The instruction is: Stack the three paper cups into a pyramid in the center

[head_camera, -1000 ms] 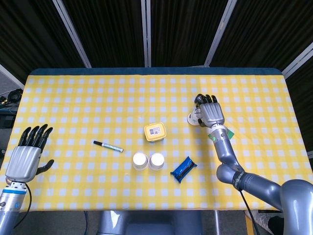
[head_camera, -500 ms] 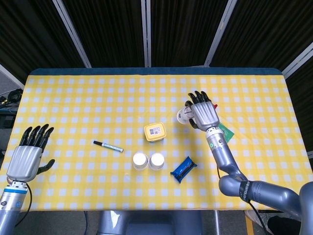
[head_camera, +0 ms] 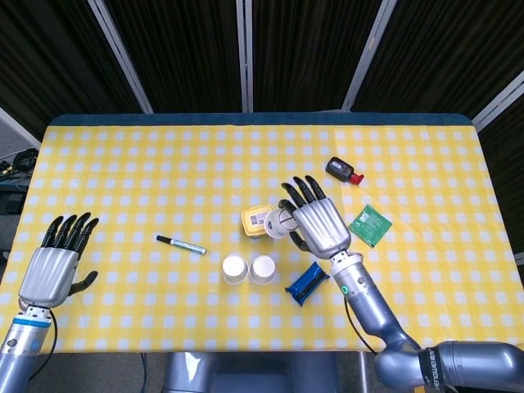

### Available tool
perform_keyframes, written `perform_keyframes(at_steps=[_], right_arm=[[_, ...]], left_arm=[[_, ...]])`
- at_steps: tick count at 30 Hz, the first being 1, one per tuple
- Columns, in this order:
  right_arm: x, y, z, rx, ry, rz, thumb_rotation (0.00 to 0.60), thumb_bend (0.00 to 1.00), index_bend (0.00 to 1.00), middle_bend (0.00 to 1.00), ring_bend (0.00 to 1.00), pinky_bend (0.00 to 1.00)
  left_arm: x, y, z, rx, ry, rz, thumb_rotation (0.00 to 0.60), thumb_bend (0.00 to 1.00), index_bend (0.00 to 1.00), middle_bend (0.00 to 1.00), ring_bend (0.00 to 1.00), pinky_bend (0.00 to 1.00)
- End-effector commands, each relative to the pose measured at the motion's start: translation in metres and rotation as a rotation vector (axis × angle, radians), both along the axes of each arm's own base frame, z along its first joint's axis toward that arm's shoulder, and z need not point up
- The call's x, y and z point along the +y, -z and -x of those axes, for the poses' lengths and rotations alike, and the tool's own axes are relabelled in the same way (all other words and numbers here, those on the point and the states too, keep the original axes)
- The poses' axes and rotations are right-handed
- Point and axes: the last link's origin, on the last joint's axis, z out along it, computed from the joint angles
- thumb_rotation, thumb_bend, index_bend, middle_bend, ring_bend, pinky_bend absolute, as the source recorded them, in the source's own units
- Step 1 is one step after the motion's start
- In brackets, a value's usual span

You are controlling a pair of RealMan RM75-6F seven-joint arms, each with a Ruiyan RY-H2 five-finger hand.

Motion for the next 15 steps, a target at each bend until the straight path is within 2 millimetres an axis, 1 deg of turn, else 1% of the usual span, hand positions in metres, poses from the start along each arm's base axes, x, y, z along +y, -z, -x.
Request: perform_keyframes(at_steps=[1, 6, 10, 15], right_arm=[[0.017, 0.004, -0.008, -0.007, -0.020, -0.020, 0.600, 0.31, 0.45, 0.12, 0.00, 0.00], [0.034, 0.016, -0.018, -0.001, -0.044, -0.077, 0.600, 0.31, 0.45, 0.12, 0.00, 0.00], [0.044, 0.027, -0.021, 0.003, -0.045, -0.111, 0.600, 0.31, 0.45, 0.12, 0.00, 0.00], [0.051, 0.039, -0.025, 0.005, -0.050, -0.135, 0.600, 0.31, 0.45, 0.12, 0.00, 0.00]], left_arm=[[-0.001, 0.000, 0.000, -0.003, 0.003, -0.002, 0.600, 0.23, 0.00, 0.00, 0.00, 0.00], [-0.002, -0.001, 0.000, -0.006, 0.000, -0.005, 0.600, 0.23, 0.00, 0.00, 0.00, 0.00], [-0.002, 0.000, 0.000, -0.002, 0.001, -0.002, 0.600, 0.23, 0.00, 0.00, 0.00, 0.00], [-0.004, 0.001, -0.001, -0.002, 0.010, -0.002, 0.600, 0.23, 0.00, 0.00, 0.00, 0.00]])
